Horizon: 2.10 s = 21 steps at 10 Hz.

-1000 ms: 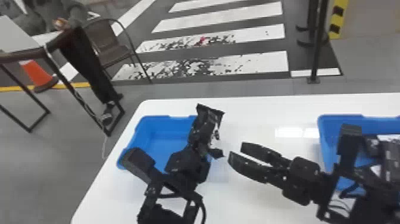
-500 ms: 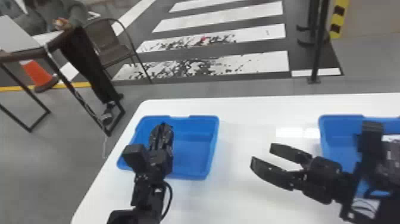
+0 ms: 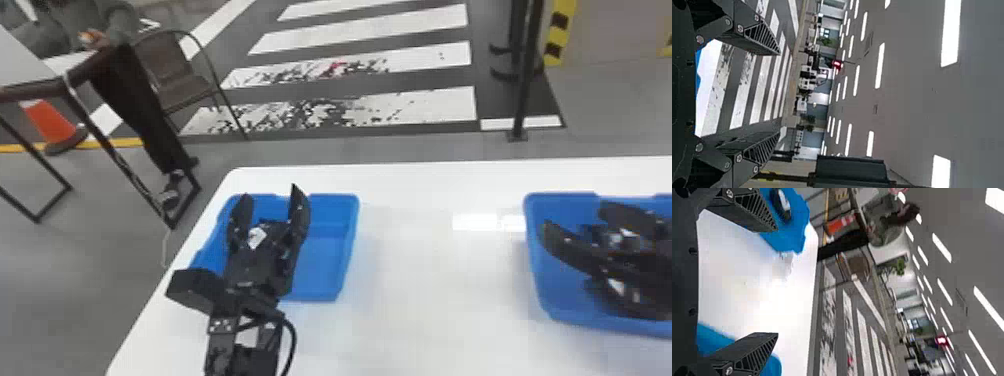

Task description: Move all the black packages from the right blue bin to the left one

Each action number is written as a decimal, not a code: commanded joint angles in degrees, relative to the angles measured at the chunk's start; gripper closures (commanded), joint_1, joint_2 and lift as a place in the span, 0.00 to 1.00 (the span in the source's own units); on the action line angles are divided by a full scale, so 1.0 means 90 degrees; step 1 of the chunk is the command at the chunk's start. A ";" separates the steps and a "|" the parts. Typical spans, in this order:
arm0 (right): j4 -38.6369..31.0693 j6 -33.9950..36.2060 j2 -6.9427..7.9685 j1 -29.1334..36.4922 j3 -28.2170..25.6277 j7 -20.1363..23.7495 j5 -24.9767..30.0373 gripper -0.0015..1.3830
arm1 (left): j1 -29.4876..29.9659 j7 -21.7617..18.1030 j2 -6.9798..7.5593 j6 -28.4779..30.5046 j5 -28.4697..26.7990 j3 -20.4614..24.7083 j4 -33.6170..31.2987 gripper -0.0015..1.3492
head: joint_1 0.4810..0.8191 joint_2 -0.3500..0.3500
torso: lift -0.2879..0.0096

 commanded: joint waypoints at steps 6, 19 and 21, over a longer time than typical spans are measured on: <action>-0.1485 0.0557 0.0585 0.1854 -0.0871 -0.3087 0.0315 0.13 | 0.0821 -0.0334 0.0020 0.0799 0.0378 -0.0536 -0.1231 0.25 | 0.63 0.55 | 0.45; 0.0437 0.1838 0.0585 0.0198 -0.0655 -0.3449 -0.0065 0.39 | 0.0884 -0.0461 0.0029 0.0971 0.0492 -0.0638 -0.1262 0.25 | 0.63 0.45 | 0.45; 0.0296 0.1697 0.0575 0.0276 -0.0604 -0.3371 -0.0243 0.82 | 0.0884 -0.0461 0.0020 0.0955 0.0530 -0.0600 -0.1262 0.25 | 0.63 0.46 | 0.45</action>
